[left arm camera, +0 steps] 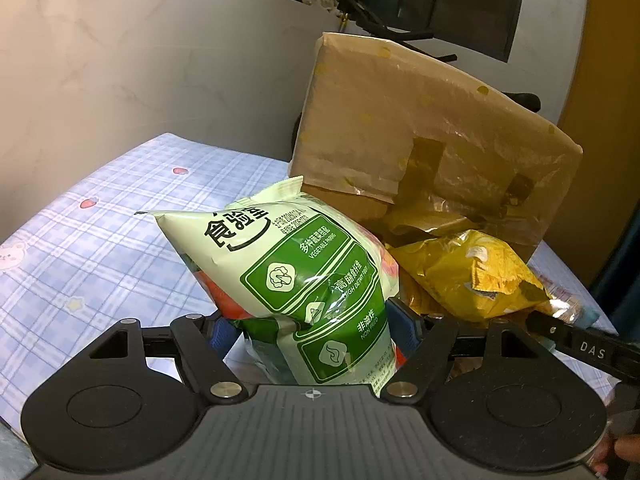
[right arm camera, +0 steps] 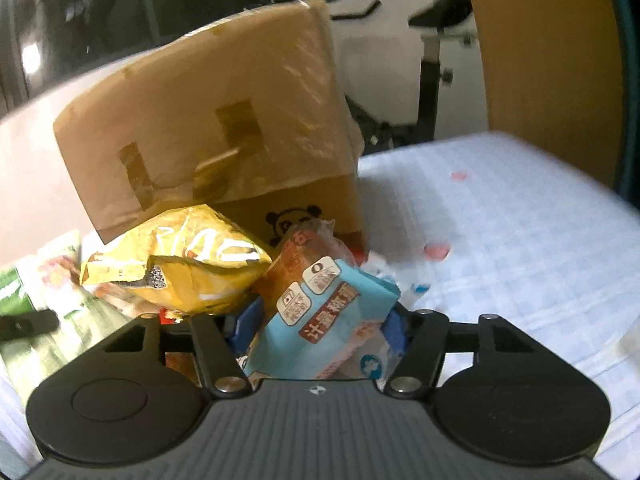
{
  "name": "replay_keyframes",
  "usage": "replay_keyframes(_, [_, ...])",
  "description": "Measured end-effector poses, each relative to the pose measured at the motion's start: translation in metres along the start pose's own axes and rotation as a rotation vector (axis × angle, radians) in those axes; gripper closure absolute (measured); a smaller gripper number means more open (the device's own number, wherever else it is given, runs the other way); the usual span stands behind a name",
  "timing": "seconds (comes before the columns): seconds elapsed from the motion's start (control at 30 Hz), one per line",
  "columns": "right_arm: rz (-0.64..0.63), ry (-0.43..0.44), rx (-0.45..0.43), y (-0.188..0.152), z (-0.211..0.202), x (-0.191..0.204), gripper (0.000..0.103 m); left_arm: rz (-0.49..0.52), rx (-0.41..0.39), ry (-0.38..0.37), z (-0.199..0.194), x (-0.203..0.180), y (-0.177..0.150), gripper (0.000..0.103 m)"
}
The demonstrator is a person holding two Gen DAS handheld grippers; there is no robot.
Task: Organize snacks
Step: 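Lift both held bags and carry them over the lined box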
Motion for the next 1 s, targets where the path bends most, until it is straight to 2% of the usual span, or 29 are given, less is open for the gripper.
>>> replay_keyframes(0.13, [-0.122,-0.065,-0.094,0.006,-0.018,0.013,0.045,0.018,0.005,0.0,-0.001,-0.002,-0.001,0.026])
replay_keyframes(0.33, [-0.194,-0.074,-0.107,0.006,-0.017,0.025,0.046,0.021,0.006,-0.004,-0.002,0.0,-0.001,0.026])
replay_keyframes(0.5, [-0.155,-0.064,-0.084,0.007,-0.012,0.017,0.048,0.009,-0.012,-0.019,-0.008,0.0,0.002,0.027])
replay_keyframes(0.73, [-0.078,-0.105,-0.102,0.023,-0.021,-0.001,0.052,0.018,-0.069,-0.057,-0.03,-0.008,0.017,0.027])
replay_keyframes(0.87, [-0.022,-0.108,-0.091,0.029,-0.025,-0.011,0.053,0.018,-0.099,-0.051,-0.044,-0.008,0.027,0.027])
replay_keyframes(1.0, [-0.003,-0.094,-0.124,0.041,-0.039,-0.016,0.055,0.021,-0.147,-0.042,-0.06,-0.005,0.044,0.027])
Point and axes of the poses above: each gripper's, at about its wrist camera, not at the fingertips, and z roughly the way its jaws point, x to its left, y to its top, the point moved 7 cm from there along z, roughly the way its jaws point, and after that the axes turned 14 degrees about -y, right-handed, at the moved point
